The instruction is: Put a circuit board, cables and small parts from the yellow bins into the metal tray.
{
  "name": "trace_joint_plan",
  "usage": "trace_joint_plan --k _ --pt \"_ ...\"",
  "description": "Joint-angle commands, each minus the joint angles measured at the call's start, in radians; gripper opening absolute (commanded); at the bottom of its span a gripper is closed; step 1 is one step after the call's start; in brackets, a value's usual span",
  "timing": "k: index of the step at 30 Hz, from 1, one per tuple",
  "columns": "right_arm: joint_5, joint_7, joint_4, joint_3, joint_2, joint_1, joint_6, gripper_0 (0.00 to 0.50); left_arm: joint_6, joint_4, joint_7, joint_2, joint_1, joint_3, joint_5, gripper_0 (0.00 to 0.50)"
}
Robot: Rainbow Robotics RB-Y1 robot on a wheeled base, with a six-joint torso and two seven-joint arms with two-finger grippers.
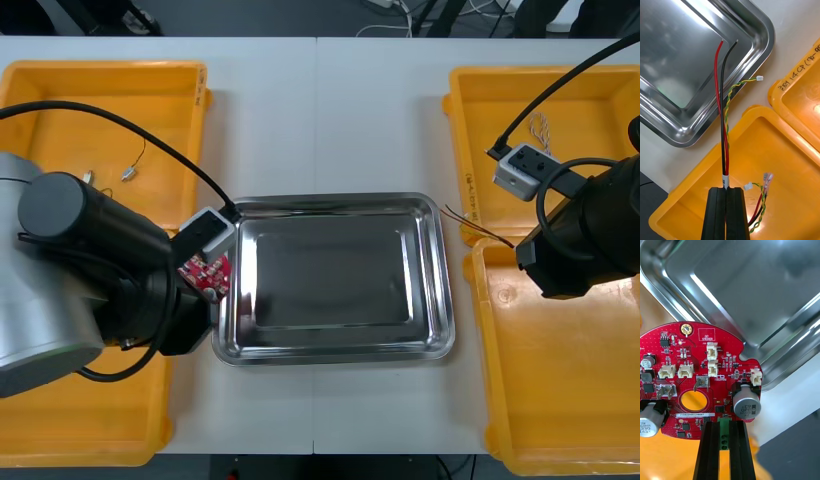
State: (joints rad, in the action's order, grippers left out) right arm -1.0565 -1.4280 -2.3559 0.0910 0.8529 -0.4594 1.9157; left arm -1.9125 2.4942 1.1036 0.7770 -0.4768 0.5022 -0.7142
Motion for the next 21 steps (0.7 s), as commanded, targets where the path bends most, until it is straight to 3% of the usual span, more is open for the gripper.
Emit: trace_joint_plan --k 1,21 --pt "0.012 0.024 -0.019 0.013 -0.009 -0.033 0.004 0.0 -0.002 -0.003 -0.051 -0.036 -0.062 0.067 0.027 0.0" --pt "0.009 0.015 -0.019 0.013 -0.009 -0.033 0.004 0.0 0.119 -0.253 -0.093 -0.173 -0.169 0.259 0.148 0.0"
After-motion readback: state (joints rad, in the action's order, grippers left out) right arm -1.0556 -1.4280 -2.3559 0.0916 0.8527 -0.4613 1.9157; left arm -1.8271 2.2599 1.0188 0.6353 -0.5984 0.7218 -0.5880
